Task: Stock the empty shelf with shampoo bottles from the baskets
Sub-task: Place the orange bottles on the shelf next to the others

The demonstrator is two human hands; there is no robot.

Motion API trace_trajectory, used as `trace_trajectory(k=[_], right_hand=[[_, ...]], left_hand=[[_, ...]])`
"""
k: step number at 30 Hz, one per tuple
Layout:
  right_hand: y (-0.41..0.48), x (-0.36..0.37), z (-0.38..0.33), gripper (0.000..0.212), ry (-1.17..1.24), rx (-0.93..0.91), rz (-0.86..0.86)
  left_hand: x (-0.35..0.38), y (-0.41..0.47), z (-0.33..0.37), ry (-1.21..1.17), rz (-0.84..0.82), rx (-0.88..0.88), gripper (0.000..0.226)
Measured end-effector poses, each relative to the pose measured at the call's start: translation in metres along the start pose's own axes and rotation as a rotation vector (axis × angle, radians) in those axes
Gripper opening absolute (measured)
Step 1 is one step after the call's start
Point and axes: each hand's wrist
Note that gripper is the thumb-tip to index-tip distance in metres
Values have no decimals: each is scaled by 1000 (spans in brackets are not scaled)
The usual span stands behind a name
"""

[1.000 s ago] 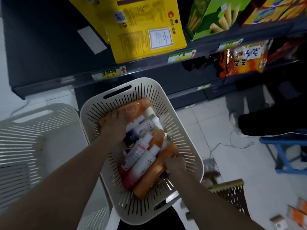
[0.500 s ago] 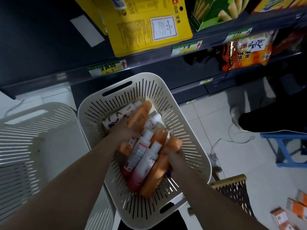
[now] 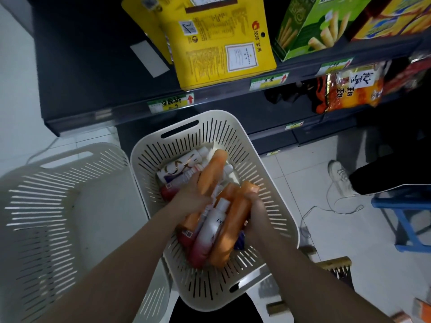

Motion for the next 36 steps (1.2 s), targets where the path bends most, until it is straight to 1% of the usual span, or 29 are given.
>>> trace_trajectory(k=[1, 2, 4, 6, 9, 11, 13, 14, 15, 16, 17, 19, 20, 21, 22, 23, 24, 25, 26, 29, 31, 33, 34, 36], right_hand=[[4, -1, 1, 31, -22, -21, -4], [7, 0, 4, 34, -81, -58, -19], [13, 2, 10, 54, -203, -147, -62], [26, 0, 20, 64, -280, -182, -53], [36, -6, 23, 57, -343, -218, 20], [25, -5, 14, 55, -319, -187, 71], [19, -6, 8, 42, -176, -156, 76], [17, -7, 4, 40, -93, -143, 45], [16, -10, 1, 43, -30, -134, -5], [16, -13, -2, 46, 6, -128, -55], [16, -16, -5, 43, 25, -123, -98], [15, -20, -8, 24, 43, -91, -196], [15, -20, -8, 21, 64, -68, -232], [12, -18, -8, 23, 83, -54, -265], [11, -15, -8, 27, 89, -53, -285], [9, -13, -7, 31, 95, -69, -303], [7, -11, -8, 37, 102, -81, -312], [4, -9, -10, 41, 92, -88, -316], [0, -6, -13, 46, 70, -93, -323], [-10, 2, -29, 59, 10, -116, -379], [-22, 8, -45, 56, -27, -141, -436], [-34, 14, -59, 43, -57, -192, -503], [-42, 18, -64, 41, -79, -225, -524], [-57, 27, -71, 53, -158, -291, -556]], left_hand=[[4, -1, -1, 31, 8, 20, 62], [8, -2, -2, 70, 12, 42, 65], [18, -5, -2, 159, 14, 49, 70], [27, -8, 1, 229, 13, 45, 61], [34, -7, 1, 233, 34, 67, 45], [32, -6, 0, 219, 45, 66, 48], [30, -3, -1, 106, 48, 5, 49], [28, -2, -1, -10, 47, -34, 40], [27, -2, -1, -149, 38, -83, 26], [25, -1, 0, -253, 19, -135, 18], [23, -2, 1, -303, -15, -177, 14], [20, -9, 5, -362, -82, -261, 23], [17, -13, 5, -424, -105, -290, 27], [15, -16, 5, -503, -129, -302, 31], [12, -19, 6, -568, -157, -288, 39], [8, -20, 6, -614, -185, -244, 54], [5, -20, 7, -629, -196, -199, 71], [3, -25, 11, -631, -190, -158, 82], [-1, -29, 15, -627, -170, -127, 85], [-11, -48, 27, -644, -150, -66, 70], [-18, -66, 33, -652, -115, 2, 65], [-23, -85, 34, -719, -19, 37, 65], [-24, -95, 35, -773, 34, 44, 63], [-27, -118, 35, -894, 116, 74, 49]])
Point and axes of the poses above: each hand's wrist, its own y-axis towards the middle knuckle, its own x-axis out of the palm, z = x × y, and after that the axes turned 11 degrees about -y, right-handed
